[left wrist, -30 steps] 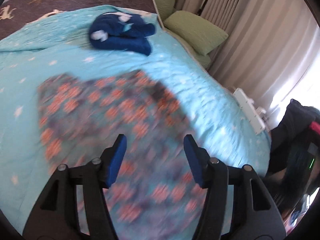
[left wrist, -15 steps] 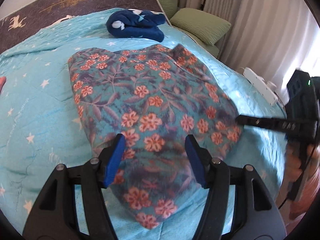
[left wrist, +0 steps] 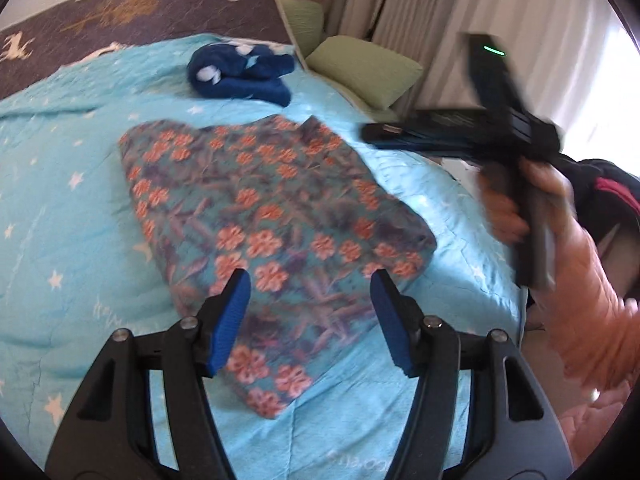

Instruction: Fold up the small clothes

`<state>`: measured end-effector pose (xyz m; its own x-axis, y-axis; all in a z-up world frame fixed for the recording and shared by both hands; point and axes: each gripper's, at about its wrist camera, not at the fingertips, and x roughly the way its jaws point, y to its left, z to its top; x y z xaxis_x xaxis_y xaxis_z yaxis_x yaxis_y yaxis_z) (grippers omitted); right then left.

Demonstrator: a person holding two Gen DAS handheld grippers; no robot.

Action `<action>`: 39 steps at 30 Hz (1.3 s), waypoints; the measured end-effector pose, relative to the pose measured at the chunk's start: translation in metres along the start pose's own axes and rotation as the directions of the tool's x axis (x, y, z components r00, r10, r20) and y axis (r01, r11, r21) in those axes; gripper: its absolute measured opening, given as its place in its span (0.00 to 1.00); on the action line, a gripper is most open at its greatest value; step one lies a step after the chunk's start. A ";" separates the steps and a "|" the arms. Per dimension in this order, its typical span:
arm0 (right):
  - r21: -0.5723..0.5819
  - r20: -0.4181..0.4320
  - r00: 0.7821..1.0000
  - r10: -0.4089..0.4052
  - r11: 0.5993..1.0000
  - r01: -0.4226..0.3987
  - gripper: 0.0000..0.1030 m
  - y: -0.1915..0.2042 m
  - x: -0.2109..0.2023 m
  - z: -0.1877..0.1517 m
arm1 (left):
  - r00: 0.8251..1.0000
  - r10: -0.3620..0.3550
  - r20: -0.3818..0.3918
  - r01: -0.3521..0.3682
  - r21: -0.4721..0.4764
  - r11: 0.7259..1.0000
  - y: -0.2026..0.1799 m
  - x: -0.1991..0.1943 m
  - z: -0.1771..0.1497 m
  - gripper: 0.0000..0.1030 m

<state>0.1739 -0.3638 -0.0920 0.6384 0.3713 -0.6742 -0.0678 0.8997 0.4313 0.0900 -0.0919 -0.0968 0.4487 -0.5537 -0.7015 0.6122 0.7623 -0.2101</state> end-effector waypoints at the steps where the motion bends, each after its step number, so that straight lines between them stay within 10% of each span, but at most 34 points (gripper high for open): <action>1: 0.014 -0.011 1.000 0.012 1.000 -0.012 0.29 -0.001 0.011 0.009 | 1.000 -0.006 -0.009 0.006 0.007 1.000 -0.001 0.003 -0.001 0.64; 5: 0.054 -0.028 0.999 0.043 0.998 -0.041 0.23 -0.009 0.050 0.029 | 0.996 -0.028 -0.090 0.028 -0.001 1.000 0.003 0.029 -0.012 0.64; 8: 0.079 -0.076 0.993 -0.085 0.993 0.091 0.11 -0.037 0.086 0.023 | 0.996 -0.035 -0.078 0.036 0.014 0.999 0.004 0.034 -0.019 0.65; 12: 0.144 -0.041 0.999 -0.014 0.989 0.020 0.09 -0.059 0.081 0.017 | 0.995 -0.048 -0.086 0.053 0.051 0.997 0.002 0.033 -0.020 0.68; 15: 0.106 -0.014 0.985 -0.173 0.979 0.173 0.14 -0.053 0.058 0.017 | 0.996 -0.042 -0.083 0.046 0.048 0.998 -0.001 0.032 -0.020 0.69; 22: 0.031 -0.074 0.978 0.194 0.981 -0.192 0.14 -0.001 0.010 -0.023 | 0.996 -0.047 -0.078 0.049 0.019 0.999 0.002 0.029 -0.021 0.69; 25: 0.036 -0.121 0.991 0.063 0.998 -0.059 0.01 -0.010 0.028 -0.053 | 0.996 -0.040 -0.074 0.041 0.015 0.999 0.001 0.024 -0.027 0.69; 29: 0.180 -0.050 0.989 0.142 0.975 -0.130 0.00 -0.027 0.008 -0.069 | 0.997 -0.016 -0.071 0.018 0.024 1.000 0.001 0.012 -0.037 0.69; 35: 0.065 -0.019 0.993 0.119 0.991 -0.118 0.07 0.000 -0.040 -0.087 | 1.000 -0.030 -0.009 0.029 -0.034 0.999 0.010 -0.020 -0.035 0.69; 39: 0.047 -0.092 0.992 0.091 0.995 -0.087 0.10 0.000 -0.032 -0.102 | 0.994 0.089 -0.064 -0.090 -0.010 0.996 0.017 -0.009 -0.046 0.69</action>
<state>0.0755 -0.3522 -0.1315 0.5564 0.4713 -0.6844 -0.0868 0.8521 0.5162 0.0664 -0.0581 -0.1254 0.4592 -0.4608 -0.7595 0.5625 0.8126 -0.1529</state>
